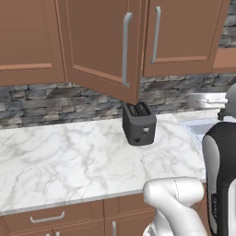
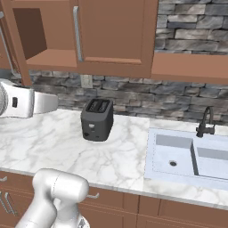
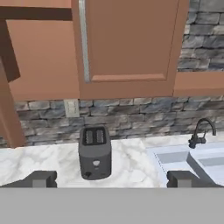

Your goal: Close all open cabinet doors.

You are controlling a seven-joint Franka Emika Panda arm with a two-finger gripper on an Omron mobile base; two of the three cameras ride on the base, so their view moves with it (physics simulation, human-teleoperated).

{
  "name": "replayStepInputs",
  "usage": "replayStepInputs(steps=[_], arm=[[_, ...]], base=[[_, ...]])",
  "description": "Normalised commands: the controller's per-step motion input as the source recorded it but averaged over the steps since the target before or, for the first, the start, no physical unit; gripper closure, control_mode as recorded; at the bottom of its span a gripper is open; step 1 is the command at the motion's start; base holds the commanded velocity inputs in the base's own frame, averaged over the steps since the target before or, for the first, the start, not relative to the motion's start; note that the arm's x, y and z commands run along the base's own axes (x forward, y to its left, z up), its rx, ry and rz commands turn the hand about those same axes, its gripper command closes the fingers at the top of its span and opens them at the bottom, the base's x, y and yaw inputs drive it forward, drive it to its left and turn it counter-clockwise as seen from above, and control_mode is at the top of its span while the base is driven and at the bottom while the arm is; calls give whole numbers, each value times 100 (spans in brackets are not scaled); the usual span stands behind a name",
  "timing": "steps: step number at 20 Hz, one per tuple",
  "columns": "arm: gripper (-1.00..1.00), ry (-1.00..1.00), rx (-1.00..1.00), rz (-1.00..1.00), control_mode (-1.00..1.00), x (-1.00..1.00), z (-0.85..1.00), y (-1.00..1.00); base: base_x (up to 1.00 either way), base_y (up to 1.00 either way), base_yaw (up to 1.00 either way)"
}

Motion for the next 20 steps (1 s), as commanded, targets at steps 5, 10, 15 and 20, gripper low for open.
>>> replayStepInputs(steps=[5, 10, 15, 20], arm=[[-100, -25, -5, 0, -100, -38, 16, 72], [-100, -24, -5, 0, -100, -3, 5, 83], [-100, -9, -7, -1, -100, 1, 0, 84], [-100, -3, -4, -10, -100, 13, -3, 66]], base=[[0, 0, 0], [0, 0, 0], [0, 0, 0], [0, 0, 0]])
